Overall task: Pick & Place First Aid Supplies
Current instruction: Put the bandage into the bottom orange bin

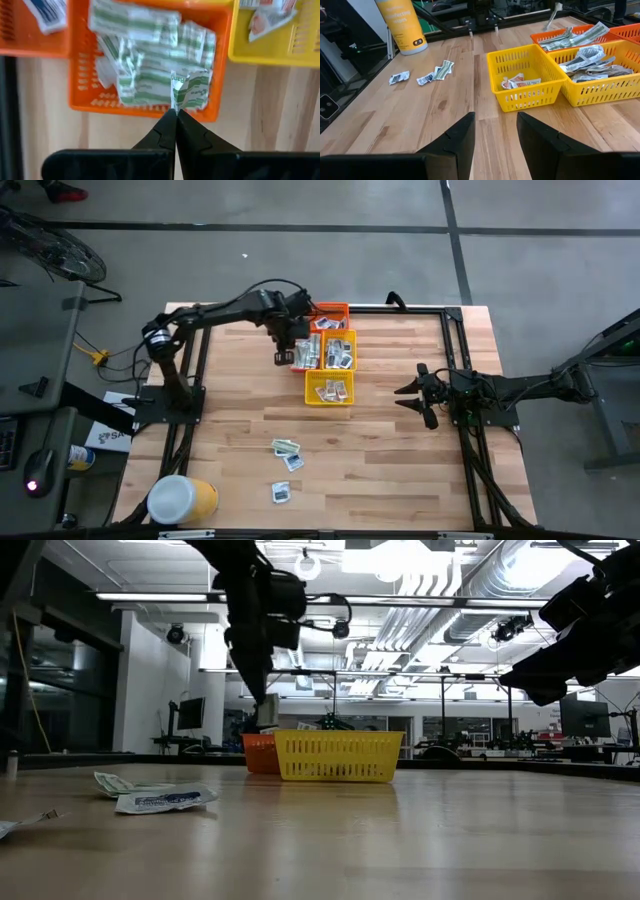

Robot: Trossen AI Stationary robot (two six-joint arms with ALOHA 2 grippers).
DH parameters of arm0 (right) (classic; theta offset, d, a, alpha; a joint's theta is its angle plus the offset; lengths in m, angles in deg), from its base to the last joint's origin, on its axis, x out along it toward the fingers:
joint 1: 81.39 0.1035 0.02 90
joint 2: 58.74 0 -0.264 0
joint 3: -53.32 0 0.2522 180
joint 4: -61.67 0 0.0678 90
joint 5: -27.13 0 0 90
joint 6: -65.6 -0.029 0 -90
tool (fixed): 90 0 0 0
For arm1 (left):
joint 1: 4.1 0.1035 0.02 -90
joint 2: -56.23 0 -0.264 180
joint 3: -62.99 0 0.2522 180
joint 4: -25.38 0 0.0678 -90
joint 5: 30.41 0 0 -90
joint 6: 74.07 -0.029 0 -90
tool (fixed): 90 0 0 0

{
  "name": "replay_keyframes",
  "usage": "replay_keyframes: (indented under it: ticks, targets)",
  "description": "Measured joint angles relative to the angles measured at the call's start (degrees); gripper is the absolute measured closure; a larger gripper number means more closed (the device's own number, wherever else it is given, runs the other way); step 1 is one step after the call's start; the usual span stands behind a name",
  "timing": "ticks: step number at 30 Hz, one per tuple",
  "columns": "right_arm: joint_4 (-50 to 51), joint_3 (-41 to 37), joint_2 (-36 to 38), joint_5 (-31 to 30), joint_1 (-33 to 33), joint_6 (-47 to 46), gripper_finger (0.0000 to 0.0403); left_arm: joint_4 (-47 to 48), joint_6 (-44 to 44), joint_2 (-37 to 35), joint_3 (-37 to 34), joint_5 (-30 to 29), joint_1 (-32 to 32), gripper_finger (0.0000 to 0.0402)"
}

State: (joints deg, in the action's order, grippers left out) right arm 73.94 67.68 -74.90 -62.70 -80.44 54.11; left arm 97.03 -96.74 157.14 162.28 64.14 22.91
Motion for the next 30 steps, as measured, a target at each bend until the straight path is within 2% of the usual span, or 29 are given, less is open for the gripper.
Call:
replay_keyframes:
  ticks: [7, 18, 21, 27, 30]
  targets:
    - [0.02, 0.00, 0.00, 0.01, 0.00, -0.01, 0.0263, 0.60, -0.26, 4.10, 3.99, 0.86, 0.02, 0.0401]
    - [0.02, 0.00, 0.00, 0.02, 0.00, -0.01, 0.0263, -0.43, -2.01, 7.71, 4.62, -0.46, 0.00, 0.0396]
    - [0.01, 0.00, 0.00, 0.02, 0.00, -0.01, 0.0263, -0.67, -2.90, 7.78, 4.62, -0.47, 0.00, 0.0367]
    - [0.00, 0.00, 0.00, 0.02, 0.00, 0.00, 0.0263, -0.31, -4.65, 7.77, 4.62, -2.05, 0.00, 0.0284]
    - [0.00, 0.00, 0.00, 0.00, 0.00, 0.00, 0.0263, -0.11, -4.74, 7.77, 4.62, -4.76, 0.00, 0.0259]
